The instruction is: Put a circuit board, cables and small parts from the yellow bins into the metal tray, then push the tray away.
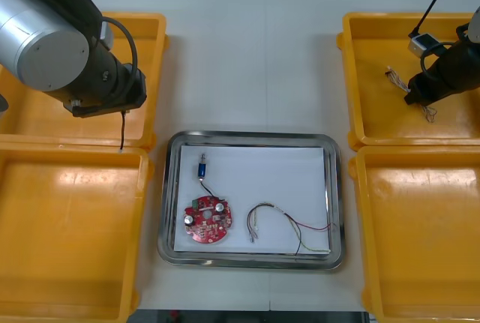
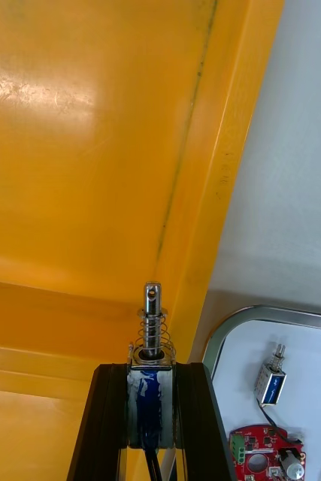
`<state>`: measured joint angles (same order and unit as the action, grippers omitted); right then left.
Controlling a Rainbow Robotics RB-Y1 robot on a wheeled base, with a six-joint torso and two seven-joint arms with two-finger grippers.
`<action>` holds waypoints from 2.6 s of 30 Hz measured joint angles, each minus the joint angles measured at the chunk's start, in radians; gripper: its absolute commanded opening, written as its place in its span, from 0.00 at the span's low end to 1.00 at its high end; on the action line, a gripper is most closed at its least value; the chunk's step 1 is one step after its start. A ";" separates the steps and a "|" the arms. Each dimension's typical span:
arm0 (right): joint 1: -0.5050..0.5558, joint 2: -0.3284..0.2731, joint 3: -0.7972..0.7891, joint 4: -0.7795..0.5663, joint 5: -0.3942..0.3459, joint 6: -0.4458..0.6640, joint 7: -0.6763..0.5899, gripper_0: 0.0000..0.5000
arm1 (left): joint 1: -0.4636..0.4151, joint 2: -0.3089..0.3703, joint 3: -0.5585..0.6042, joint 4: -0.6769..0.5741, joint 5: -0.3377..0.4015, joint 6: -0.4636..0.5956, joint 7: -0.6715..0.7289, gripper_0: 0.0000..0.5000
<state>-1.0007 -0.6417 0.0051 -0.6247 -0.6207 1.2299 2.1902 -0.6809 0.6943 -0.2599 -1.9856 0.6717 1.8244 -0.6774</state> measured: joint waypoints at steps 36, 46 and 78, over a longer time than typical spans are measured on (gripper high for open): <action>0.004 0.000 0.000 0.001 -0.054 -0.059 0.060 0.00 | 0.000 0.000 0.000 -0.001 0.003 0.000 0.000 0.00; 0.005 -0.001 0.000 -0.011 -0.058 -0.039 0.061 0.00 | 0.000 0.000 0.000 -0.002 0.004 0.000 0.000 0.00; 0.271 -0.137 -0.014 -1.011 -0.113 0.682 -0.122 0.00 | 0.001 0.000 0.000 -0.003 0.006 0.001 0.000 0.00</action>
<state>-0.7302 -0.7790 -0.0088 -1.6354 -0.7340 1.9121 2.0685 -0.6801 0.6943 -0.2598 -1.9891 0.6777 1.8255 -0.6773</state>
